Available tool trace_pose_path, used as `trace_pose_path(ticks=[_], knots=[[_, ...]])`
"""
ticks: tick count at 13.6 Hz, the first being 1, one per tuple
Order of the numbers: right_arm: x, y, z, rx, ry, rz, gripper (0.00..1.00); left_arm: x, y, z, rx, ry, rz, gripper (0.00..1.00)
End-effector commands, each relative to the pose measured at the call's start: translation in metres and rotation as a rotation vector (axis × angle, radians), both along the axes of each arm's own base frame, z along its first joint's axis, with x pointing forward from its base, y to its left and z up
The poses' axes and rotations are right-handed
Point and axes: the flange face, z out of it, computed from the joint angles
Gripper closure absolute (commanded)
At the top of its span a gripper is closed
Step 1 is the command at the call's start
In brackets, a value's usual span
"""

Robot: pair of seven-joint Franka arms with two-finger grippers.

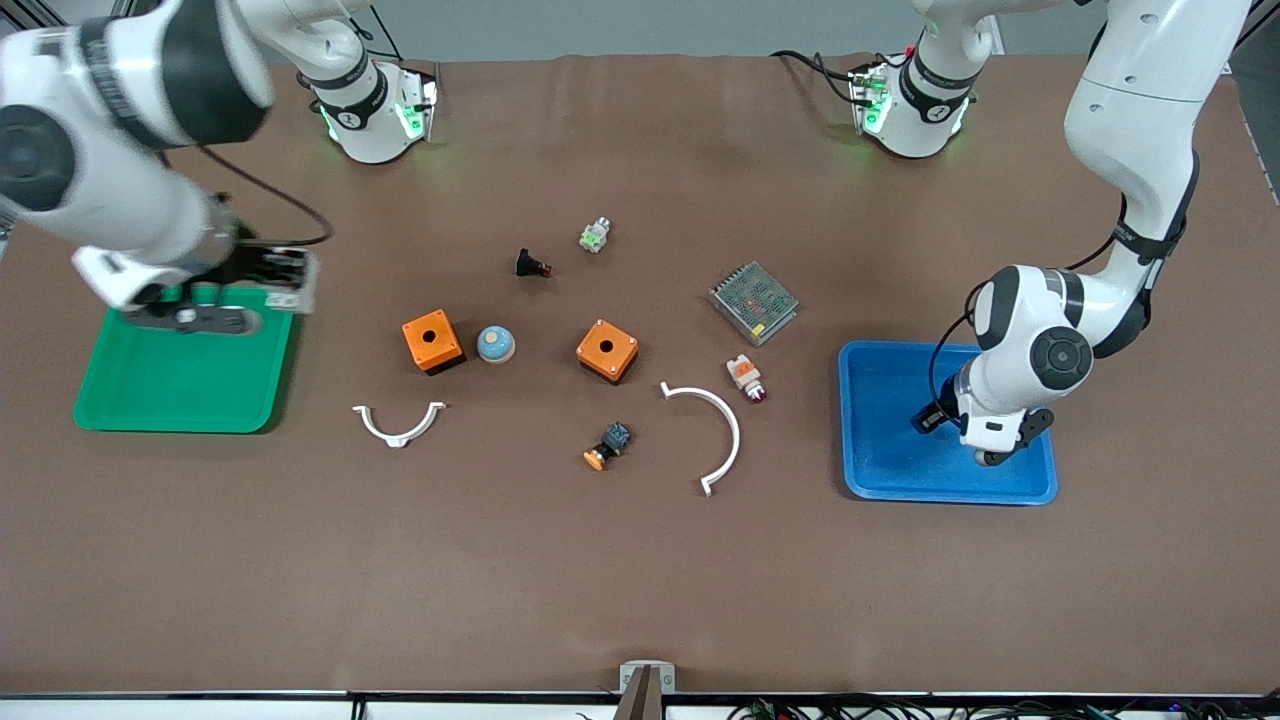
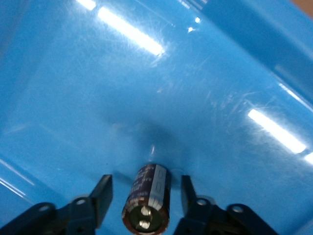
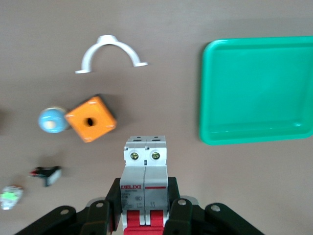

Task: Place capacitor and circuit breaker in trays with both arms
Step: 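Release the breaker in the green tray while the left gripper releases the capacitor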

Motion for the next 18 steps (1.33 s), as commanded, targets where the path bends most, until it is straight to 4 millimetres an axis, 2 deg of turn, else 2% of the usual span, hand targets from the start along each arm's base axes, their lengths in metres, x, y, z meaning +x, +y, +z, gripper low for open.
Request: trace_pose_path(ticks=[1, 3, 4, 5, 7, 8, 9, 11, 14, 16, 18], knots=[[0.007, -0.081, -0.017, 0.007, -0.002, 0.034, 0.80, 0.017, 0.001, 0.084, 0.036, -0.068, -0.028, 0.00], [0.019, -0.133, -0.051, 0.029, -0.001, 0.052, 0.80, 0.036, 0.004, 0.156, 0.056, -0.103, -0.086, 0.00], [0.024, -0.150, -0.064, 0.033, -0.009, 0.062, 0.80, 0.044, 0.007, 0.190, 0.064, -0.117, -0.112, 0.00], [0.028, -0.176, -0.084, 0.026, -0.006, 0.072, 0.80, 0.048, 0.010, 0.225, 0.073, -0.132, -0.148, 0.00], [0.032, -0.214, -0.119, 0.003, -0.010, 0.098, 0.80, 0.053, 0.014, 0.288, 0.088, -0.171, -0.254, 0.00], [0.030, -0.233, -0.138, 0.003, -0.020, 0.083, 0.79, 0.052, 0.014, 0.315, 0.092, -0.174, -0.312, 0.00], [0.026, -0.244, -0.154, 0.004, -0.033, 0.082, 0.79, 0.044, 0.015, 0.340, 0.092, -0.162, -0.340, 0.00], [0.012, -0.257, -0.183, 0.006, -0.056, 0.072, 0.79, 0.016, 0.015, 0.383, 0.104, -0.138, -0.360, 0.00], [-0.003, -0.265, -0.226, 0.008, -0.087, 0.062, 0.79, -0.017, 0.015, 0.423, 0.056, -0.110, -0.440, 0.00], [-0.003, -0.271, -0.253, 0.013, -0.088, 0.056, 0.79, -0.032, 0.026, 0.443, 0.027, -0.114, -0.460, 0.00], [-0.005, -0.276, -0.270, 0.017, -0.087, 0.047, 0.78, -0.044, 0.022, 0.454, 0.005, -0.122, -0.464, 0.00]])
